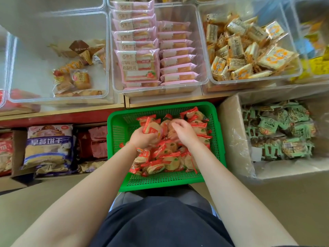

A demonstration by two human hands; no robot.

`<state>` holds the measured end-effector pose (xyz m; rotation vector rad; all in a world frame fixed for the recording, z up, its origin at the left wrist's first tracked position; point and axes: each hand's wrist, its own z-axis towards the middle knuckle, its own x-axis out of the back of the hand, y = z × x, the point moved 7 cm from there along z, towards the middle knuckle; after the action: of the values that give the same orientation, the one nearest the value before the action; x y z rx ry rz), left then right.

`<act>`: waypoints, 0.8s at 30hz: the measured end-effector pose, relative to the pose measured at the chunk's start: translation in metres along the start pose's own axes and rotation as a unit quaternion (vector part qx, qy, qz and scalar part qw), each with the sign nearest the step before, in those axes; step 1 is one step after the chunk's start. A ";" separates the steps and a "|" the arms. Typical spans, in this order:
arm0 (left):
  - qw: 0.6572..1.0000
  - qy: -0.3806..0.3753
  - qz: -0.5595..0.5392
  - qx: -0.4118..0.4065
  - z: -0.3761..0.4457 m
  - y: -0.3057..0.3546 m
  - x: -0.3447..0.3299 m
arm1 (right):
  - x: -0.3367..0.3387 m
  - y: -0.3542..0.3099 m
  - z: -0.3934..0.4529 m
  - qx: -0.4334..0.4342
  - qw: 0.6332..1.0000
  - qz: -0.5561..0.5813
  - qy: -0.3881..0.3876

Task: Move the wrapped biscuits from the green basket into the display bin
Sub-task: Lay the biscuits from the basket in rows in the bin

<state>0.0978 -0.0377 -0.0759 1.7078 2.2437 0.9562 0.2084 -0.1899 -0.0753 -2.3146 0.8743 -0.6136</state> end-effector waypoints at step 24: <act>0.962 -0.079 -0.253 0.069 -0.011 -0.010 0.048 | -0.049 -0.096 -0.035 0.173 0.976 -0.117 -0.054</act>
<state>0.0684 0.0003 -0.0609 1.1034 2.4951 0.5376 0.1964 -0.1091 0.0037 -2.1200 0.4075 -0.6719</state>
